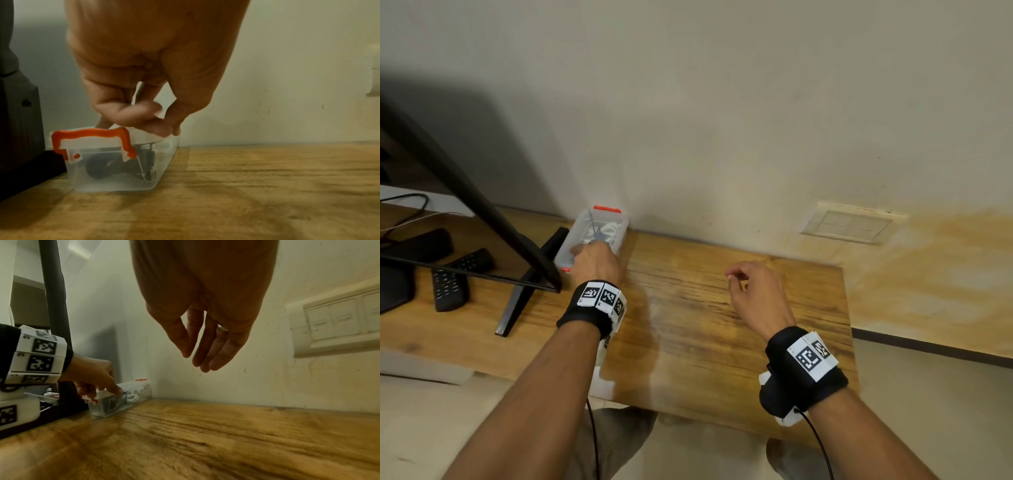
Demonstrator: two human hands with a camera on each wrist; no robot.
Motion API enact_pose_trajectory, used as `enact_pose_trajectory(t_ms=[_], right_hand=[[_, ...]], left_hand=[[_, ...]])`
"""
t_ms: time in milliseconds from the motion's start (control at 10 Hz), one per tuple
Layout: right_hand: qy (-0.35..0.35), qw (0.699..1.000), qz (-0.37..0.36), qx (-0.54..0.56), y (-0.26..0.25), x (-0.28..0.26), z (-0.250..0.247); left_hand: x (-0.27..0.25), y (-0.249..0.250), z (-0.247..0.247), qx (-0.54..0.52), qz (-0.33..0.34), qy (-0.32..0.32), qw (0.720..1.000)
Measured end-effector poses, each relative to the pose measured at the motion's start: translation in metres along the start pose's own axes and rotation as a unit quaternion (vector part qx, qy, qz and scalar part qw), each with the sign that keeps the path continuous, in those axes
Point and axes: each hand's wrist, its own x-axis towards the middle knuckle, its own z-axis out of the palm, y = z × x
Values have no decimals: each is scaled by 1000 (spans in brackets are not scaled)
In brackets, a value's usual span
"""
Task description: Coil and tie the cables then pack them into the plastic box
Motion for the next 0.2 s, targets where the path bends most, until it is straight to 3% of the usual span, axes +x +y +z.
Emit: enact_pose_trajectory(t_ms=[100, 200], right_hand=[[-3, 997, 50, 55, -1, -10, -5], [34, 988, 111, 106, -7, -24, -19]], left_hand=[[-27, 10, -22, -24, 44, 36, 998], [-62, 24, -42, -51, 155, 89, 983]])
